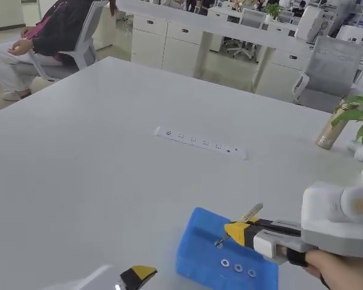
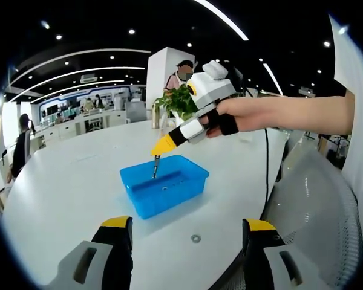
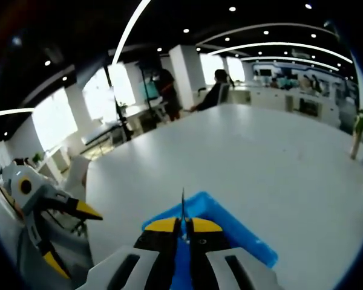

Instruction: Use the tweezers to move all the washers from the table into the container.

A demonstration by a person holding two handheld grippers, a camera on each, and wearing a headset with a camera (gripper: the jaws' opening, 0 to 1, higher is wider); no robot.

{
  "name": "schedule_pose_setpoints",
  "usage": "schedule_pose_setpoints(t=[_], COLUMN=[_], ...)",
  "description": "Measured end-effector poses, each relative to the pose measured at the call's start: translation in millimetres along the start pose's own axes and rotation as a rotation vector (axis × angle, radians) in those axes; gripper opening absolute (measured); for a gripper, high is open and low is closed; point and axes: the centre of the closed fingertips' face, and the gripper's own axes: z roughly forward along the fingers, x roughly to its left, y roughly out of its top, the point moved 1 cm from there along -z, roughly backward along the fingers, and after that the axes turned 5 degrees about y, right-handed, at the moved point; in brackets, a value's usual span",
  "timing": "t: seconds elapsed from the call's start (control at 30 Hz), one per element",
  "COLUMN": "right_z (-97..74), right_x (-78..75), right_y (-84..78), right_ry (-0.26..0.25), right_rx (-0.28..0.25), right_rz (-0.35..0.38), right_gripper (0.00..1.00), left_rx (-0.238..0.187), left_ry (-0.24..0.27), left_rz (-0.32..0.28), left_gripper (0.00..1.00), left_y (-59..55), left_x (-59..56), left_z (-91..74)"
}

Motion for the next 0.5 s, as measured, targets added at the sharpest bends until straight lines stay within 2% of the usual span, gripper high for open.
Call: schedule_pose_setpoints(t=[0.27,0.5], right_z=[15.7,22.5], right_x=[-4.8,-9.1], right_y=[-15.1,-23.6], right_ry=[0.006,0.008], right_rx=[0.064,0.095], right_rz=[0.006,0.01], right_gripper=[0.03,0.03], left_rx=[0.004,0.012], left_ry=[0.002,-0.004], left_rz=[-0.004,0.003], left_gripper=[0.74,0.73], left_y=[-0.7,-2.4], left_x=[0.7,-0.4], left_z=[0.1,0.6])
